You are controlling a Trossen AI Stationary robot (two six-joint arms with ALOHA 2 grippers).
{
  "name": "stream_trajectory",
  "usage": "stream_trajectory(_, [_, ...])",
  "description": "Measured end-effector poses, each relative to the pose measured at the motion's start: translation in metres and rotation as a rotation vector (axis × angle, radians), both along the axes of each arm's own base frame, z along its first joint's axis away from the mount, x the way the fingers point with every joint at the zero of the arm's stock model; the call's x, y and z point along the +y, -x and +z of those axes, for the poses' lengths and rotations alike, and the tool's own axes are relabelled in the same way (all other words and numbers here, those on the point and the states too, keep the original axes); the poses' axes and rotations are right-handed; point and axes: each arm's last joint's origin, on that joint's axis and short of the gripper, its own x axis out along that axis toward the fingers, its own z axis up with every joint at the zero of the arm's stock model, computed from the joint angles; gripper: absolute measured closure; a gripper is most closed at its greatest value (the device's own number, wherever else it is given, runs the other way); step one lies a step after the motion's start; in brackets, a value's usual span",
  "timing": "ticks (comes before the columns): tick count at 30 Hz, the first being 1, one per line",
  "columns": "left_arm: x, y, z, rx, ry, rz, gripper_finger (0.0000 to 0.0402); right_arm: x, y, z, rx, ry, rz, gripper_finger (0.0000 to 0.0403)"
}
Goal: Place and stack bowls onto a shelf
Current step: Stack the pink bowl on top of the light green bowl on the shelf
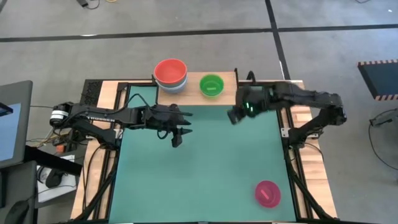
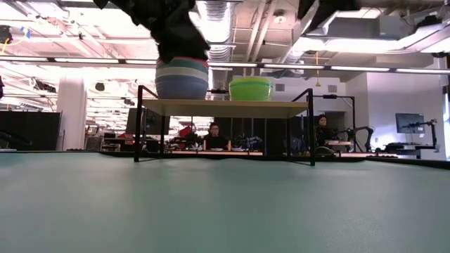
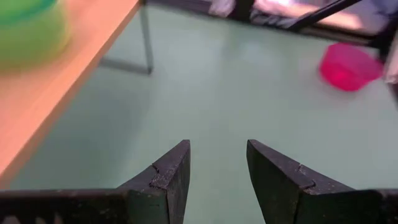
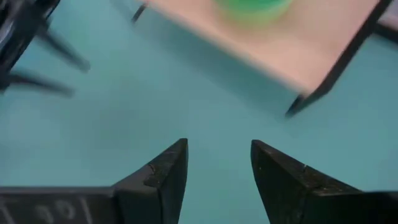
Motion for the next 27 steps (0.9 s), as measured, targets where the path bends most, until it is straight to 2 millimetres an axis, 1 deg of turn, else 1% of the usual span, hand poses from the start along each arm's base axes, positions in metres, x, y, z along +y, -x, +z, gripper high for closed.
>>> stream_trajectory(3, [-0.006, -0.003, 0.005, -0.057, -0.041, -0.050, 0.0260, 0.034, 0.003, -0.003, 0.012, -0.046, 0.018, 0.0211])
stream_trajectory(5, [-0.008, -0.004, 0.008, -0.081, -0.060, -0.065, 0.0260, 0.057, 0.005, -0.008, 0.046, -0.080, 0.018, 0.0217])
stream_trajectory(7, [-0.008, -0.005, 0.010, -0.103, -0.078, -0.077, 0.0260, 0.080, 0.011, -0.013, 0.086, -0.105, 0.036, 0.0222])
stream_trajectory(10, [-0.008, -0.010, 0.010, -0.131, -0.102, -0.084, 0.0260, 0.116, 0.013, -0.026, 0.140, -0.134, 0.105, 0.0230])
stream_trajectory(11, [-0.008, -0.010, 0.008, -0.120, -0.104, -0.086, 0.0260, 0.129, 0.014, -0.031, 0.157, -0.150, 0.131, 0.0232])
stream_trajectory(13, [-0.008, -0.018, 0.003, -0.133, -0.098, -0.087, 0.0260, 0.152, 0.012, -0.042, 0.186, -0.173, 0.173, 0.0237])
stream_trajectory(16, [-0.012, -0.024, -0.010, -0.088, -0.017, -0.110, 0.0260, 0.180, 0.008, -0.058, 0.230, -0.178, 0.234, 0.0243])
stream_trajectory(20, [-0.026, -0.035, -0.023, -0.076, 0.074, -0.149, 0.0260, 0.201, 0.001, -0.084, 0.365, -0.161, 0.261, 0.0251])
stream_trajectory(23, [-0.037, -0.043, -0.031, -0.094, 0.092, -0.126, 0.0260, 0.208, 0.004, -0.099, 0.507, -0.130, 0.268, 0.0255])
stream_trajectory(25, [-0.042, -0.051, -0.033, -0.151, 0.098, -0.095, 0.0260, 0.209, 0.006, -0.104, 0.573, -0.102, 0.281, 0.0255])
stream_trajectory(27, [-0.045, -0.058, -0.038, -0.193, 0.105, -0.061, 0.0260, 0.211, 0.009, -0.105, 0.599, -0.076, 0.321, 0.0255])
